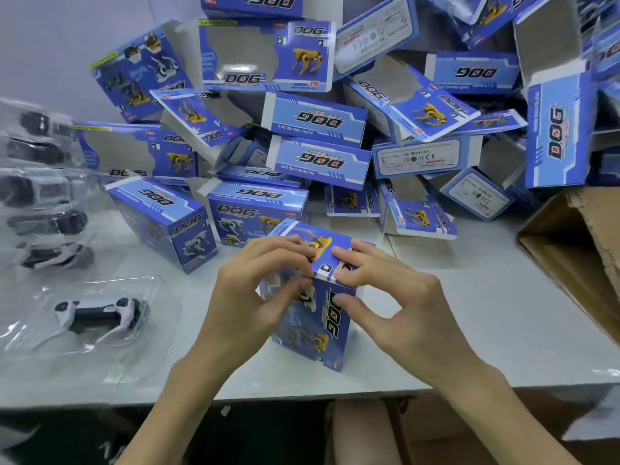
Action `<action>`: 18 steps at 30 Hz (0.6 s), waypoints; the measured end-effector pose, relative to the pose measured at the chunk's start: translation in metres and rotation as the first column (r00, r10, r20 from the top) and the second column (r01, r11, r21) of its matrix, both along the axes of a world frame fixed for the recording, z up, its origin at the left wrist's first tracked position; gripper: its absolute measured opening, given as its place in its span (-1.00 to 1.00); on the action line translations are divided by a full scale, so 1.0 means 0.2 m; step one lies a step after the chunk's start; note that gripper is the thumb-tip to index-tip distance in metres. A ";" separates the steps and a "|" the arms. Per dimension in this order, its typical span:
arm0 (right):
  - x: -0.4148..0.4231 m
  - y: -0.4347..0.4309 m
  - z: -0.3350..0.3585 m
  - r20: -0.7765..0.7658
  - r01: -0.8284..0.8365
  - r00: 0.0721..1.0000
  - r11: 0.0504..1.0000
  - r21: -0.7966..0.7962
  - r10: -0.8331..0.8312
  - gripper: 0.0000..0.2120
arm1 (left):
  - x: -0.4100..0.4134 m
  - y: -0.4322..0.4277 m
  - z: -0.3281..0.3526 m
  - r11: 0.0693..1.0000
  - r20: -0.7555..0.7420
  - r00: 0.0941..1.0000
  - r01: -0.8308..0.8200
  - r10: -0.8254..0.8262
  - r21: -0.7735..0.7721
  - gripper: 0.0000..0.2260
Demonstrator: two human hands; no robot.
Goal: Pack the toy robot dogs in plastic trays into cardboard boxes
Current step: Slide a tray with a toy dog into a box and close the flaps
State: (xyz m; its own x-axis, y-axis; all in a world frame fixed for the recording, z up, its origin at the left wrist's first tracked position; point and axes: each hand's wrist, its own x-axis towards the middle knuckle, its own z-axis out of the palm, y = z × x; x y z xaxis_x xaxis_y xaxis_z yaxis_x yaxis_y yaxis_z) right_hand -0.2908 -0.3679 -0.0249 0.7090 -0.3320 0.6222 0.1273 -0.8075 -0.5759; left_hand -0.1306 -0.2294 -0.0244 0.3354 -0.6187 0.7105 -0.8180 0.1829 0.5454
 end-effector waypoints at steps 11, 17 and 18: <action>0.00 -0.01 0.00 -0.002 -0.058 0.998 0.990 0.128 0.059 -0.86 | 0.13 0.06 0.04 1.000 -0.003 1.000 -0.001 0.001 0.020 -0.78; -0.05 -0.06 0.02 -0.074 -0.118 0.988 0.968 0.221 0.137 -0.88 | 0.15 0.06 -0.04 0.997 -0.142 0.987 0.071 -0.073 -0.022 -0.83; -0.05 -0.05 0.03 -0.076 -0.110 0.989 0.975 0.194 0.127 -0.88 | 0.15 0.06 -0.06 0.997 -0.142 0.987 0.066 -0.071 -0.038 -0.85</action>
State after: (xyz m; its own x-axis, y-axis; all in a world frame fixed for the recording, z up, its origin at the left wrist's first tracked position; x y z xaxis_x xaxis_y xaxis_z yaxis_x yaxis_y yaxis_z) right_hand -0.2999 -0.3787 -0.0186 0.7993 -0.3482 0.4897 0.1575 -0.6651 -0.7299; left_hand -0.1007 -0.2168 -0.0359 0.3929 -0.6205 0.6787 -0.7168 0.2556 0.6487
